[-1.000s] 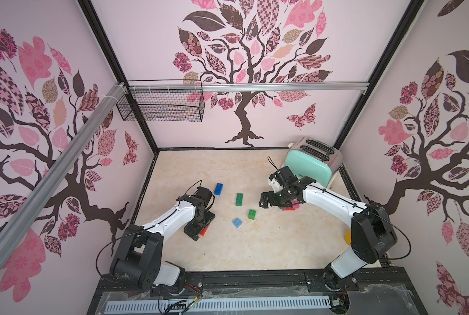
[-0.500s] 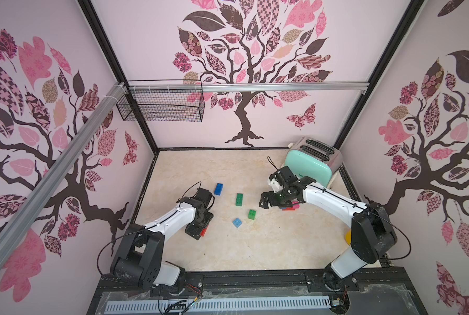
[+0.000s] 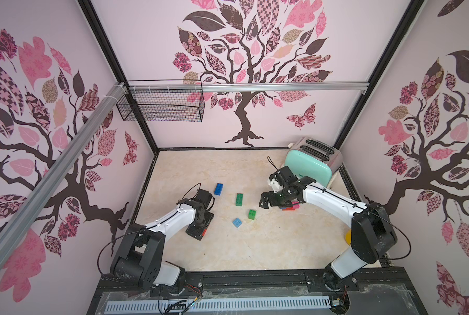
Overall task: Assemble a carrot with lego
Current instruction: Pick up the lego brick from the center of the board.
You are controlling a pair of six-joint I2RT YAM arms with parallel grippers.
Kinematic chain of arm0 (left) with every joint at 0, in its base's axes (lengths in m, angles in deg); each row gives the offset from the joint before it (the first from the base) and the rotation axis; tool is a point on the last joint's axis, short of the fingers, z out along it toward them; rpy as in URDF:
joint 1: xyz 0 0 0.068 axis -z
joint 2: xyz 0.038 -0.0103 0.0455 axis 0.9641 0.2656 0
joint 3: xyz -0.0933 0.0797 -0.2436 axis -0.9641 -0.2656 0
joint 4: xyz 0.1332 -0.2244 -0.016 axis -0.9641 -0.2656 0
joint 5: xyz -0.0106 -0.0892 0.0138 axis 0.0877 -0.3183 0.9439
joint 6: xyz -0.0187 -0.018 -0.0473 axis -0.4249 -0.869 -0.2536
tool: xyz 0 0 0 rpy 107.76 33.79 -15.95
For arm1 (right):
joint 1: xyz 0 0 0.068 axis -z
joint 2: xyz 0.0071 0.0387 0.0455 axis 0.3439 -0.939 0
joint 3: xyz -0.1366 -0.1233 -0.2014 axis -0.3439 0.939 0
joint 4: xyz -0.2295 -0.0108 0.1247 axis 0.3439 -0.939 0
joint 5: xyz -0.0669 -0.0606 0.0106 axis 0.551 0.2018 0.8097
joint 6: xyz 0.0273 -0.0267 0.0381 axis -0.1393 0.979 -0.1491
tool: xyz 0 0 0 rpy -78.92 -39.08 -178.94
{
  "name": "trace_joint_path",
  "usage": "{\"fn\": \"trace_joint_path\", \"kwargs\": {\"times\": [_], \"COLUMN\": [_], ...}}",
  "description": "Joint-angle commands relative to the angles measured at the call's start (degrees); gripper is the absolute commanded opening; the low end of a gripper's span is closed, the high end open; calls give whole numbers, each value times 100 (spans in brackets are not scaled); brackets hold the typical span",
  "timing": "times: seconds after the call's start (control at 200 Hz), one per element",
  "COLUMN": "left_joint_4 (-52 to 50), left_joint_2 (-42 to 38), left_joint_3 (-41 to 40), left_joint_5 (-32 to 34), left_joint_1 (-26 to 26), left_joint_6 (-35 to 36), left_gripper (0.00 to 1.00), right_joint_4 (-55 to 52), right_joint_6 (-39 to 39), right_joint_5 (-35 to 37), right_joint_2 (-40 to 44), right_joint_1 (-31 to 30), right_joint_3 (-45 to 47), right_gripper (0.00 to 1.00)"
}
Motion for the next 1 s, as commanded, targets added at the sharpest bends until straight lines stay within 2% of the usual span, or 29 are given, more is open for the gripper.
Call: {"fn": "trace_joint_path", "kwargs": {"times": [0.0, 0.305, 0.56, 0.725, 0.845, 0.995], "left_joint_4": [-108, -98, -226, -473, -765, -775], "left_joint_2": [-14, 157, 371, 445, 643, 912], "left_joint_3": [13, 114, 349, 917, 1591, 2336], "left_joint_5": [-45, 78, 95, 226, 440, 358], "left_joint_1": [-33, -32, -32, 142, 554, 1147], "left_joint_6": [-91, 35, 485, 1354, 2084, 2967], "left_gripper": [79, 72, 57, 41, 37, 32], "right_joint_4": [-123, -127, -149, -120, -24, -74], "right_joint_6": [34, -8, -100, -298, -527, -682], "right_joint_5": [31, 54, 91, 36, -39, -194], "right_joint_2": [-12, 14, 122, 404, 661, 1030], "right_joint_1": [-29, -31, -34, -34, -28, 23], "right_joint_3": [-8, 2, 51, 332, 628, 846], "right_gripper": [100, 100, 99, 100, 100, 100]}}
